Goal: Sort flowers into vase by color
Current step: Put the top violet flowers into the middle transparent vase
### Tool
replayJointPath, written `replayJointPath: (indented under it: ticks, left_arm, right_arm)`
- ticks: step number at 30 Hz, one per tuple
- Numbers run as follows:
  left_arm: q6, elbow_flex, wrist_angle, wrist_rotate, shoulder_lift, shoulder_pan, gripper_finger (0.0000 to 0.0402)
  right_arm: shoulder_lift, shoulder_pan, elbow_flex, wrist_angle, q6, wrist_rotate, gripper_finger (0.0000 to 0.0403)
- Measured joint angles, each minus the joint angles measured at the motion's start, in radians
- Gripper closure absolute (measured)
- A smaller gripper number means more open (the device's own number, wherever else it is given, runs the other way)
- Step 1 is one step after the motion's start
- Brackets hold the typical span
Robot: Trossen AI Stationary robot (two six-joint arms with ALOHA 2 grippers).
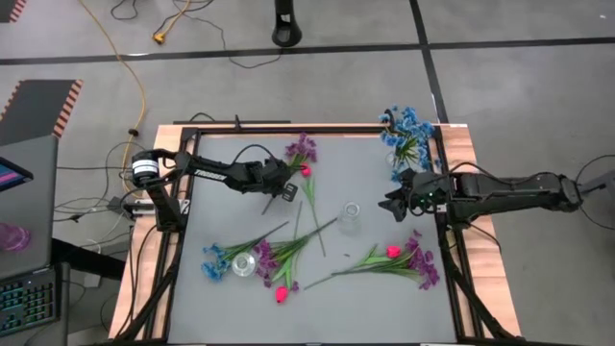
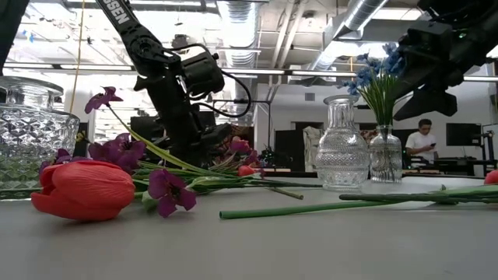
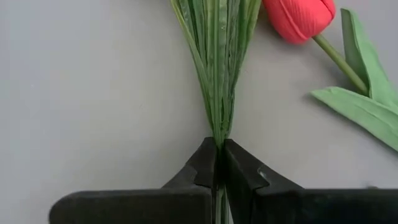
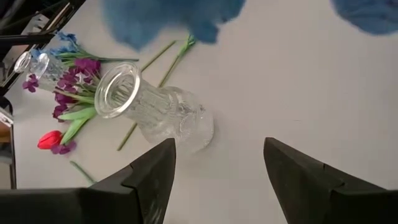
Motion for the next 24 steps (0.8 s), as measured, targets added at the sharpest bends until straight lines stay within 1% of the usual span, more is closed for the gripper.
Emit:
replayJointPath:
  ticks: [5,10,13,18,24]
  left_arm:
    - [0.006,0.000,0.000,0.008,-0.011,0.000,0.0399]
    - [0.027,-0.001,0.001,0.005,-0.077,0.000,0.0400]
    - [0.051,-0.001,0.001,0.003,-0.129,0.000,0.0400]
    - [0.089,-0.001,0.015,0.003,-0.213,0.000,0.0401]
    - [0.135,-0.001,0.151,0.041,-0.278,-0.017,0.0401]
  right_arm:
    - [-0.003,0.000,0.000,-0.001,0.000,-0.005,0.0131]
    - [-0.027,0.000,0.001,-0.007,0.000,-0.061,0.0131]
    - [-0.050,0.000,0.035,-0.095,-0.002,-0.065,0.0131]
    - [-0.070,0.000,0.119,-0.271,-0.003,-0.017,0.0131]
    - [-0.070,0.000,0.213,-0.369,-0.036,-0.013,0.0131]
